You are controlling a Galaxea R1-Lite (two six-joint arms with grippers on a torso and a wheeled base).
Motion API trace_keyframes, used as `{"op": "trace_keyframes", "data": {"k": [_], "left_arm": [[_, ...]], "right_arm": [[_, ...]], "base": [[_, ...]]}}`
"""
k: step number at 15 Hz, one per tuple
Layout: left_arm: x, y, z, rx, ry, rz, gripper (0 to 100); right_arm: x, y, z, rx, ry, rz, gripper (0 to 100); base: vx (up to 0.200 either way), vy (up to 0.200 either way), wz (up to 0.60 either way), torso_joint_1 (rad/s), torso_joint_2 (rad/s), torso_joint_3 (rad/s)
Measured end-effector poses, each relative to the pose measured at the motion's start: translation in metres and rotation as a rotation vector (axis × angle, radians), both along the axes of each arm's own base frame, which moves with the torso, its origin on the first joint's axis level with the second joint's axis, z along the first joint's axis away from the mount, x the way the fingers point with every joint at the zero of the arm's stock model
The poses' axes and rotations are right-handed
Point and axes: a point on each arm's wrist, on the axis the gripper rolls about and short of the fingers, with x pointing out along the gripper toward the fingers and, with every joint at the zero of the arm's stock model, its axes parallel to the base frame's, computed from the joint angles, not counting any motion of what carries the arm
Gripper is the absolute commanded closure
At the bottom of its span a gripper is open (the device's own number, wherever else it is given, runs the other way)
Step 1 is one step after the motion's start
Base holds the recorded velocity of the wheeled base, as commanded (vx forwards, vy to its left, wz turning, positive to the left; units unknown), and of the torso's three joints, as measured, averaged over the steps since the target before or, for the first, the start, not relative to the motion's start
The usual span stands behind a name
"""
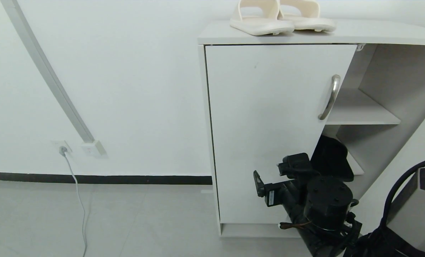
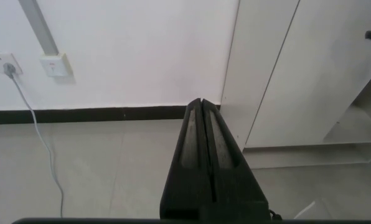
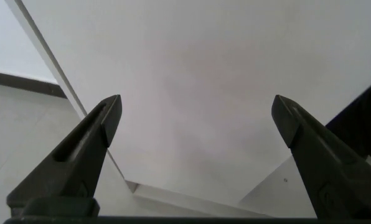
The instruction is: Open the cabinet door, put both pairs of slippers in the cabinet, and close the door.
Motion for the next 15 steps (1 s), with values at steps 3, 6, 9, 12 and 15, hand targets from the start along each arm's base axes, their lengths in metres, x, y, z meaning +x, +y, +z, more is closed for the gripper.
{"op": "trace_keyframes", "data": {"k": [3, 6, 9, 12, 15], "left_arm": [[-0.0001, 0.0, 0.0009, 0.0, -0.005, -0.002, 100], [-0.0001, 0.0, 0.0007, 0.0, -0.004, 0.001, 100], [-0.0001, 0.0, 0.0005, 0.0, -0.004, -0.001, 100], [-0.0001, 0.0, 0.0005, 0.0, -0.003, -0.001, 100], [-0.0001, 0.0, 0.0006, 0.0, -0.004, 0.0, 100]], "right_arm": [[0.0024, 0.0001, 0.0013, 0.005, -0.006, -0.009, 0], [0.0036, -0.001, 0.001, 0.002, -0.004, -0.014, 0], [0.003, -0.0009, 0.0005, -0.001, -0.003, -0.012, 0], [0.0028, -0.0009, 0.0003, -0.002, -0.002, -0.011, 0], [0.0029, -0.001, 0.0004, -0.001, -0.002, -0.012, 0]], "base": [[0.0, 0.0, 0.0, 0.041, -0.51, -0.369], [0.0, 0.0, 0.0, 0.102, -0.47, -0.354], [0.0, 0.0, 0.0, 0.124, -0.47, -0.334], [0.0, 0.0, 0.0, 0.152, -0.48, -0.328], [0.0, 0.0, 0.0, 0.163, -0.48, -0.313]]}}
